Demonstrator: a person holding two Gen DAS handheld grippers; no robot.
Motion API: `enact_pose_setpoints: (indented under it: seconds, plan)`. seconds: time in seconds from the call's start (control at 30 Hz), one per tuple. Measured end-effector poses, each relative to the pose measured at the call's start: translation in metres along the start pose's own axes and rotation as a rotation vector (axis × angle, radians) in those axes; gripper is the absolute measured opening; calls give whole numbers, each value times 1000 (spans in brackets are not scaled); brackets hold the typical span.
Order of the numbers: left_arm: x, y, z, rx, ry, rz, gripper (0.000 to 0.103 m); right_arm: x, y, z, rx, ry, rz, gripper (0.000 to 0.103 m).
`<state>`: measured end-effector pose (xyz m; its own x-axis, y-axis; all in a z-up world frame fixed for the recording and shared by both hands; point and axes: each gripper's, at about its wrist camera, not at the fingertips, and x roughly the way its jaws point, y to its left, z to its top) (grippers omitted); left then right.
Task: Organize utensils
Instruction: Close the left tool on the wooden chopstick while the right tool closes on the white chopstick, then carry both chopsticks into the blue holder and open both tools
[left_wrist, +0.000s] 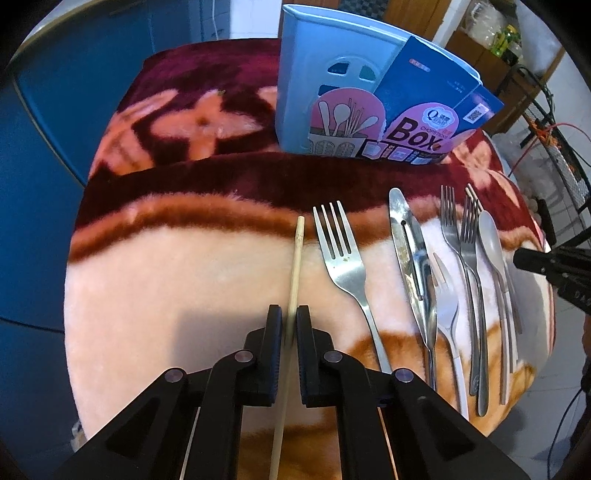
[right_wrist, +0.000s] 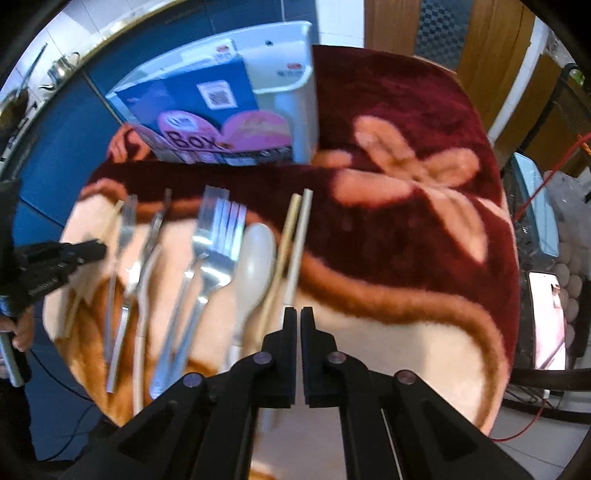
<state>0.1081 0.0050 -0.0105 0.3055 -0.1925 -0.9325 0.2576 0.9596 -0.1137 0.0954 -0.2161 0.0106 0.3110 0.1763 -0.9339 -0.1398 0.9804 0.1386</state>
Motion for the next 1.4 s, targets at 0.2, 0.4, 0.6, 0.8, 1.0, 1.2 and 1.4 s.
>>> enact_pose_setpoints:
  seconds: [0.2, 0.4, 0.6, 0.8, 1.0, 1.2, 1.4]
  plan:
    - [3, -6, 5, 25, 32, 33, 10, 19, 5, 9, -10, 59, -33, 12]
    - [13, -21, 24, 99, 115, 87, 11, 31, 1, 27, -13, 93, -32, 12]
    - [17, -30, 34, 127, 123, 110, 9, 39, -1, 45, -39, 115, 3, 16]
    - [6, -24, 26, 71, 28, 47, 4, 29, -12, 33, -45, 40, 7, 6]
    - [-32, -19, 15, 42, -164, -3, 4, -5, -12, 7, -11, -136, 72, 6]
    - [-79, -29, 33, 34, -435, -28, 4, -42, 4, 0, -11, -372, 77, 6]
    - [-106, -30, 65, -7, -626, -63, 4, -77, 7, 24, 2, -641, 74, 6]
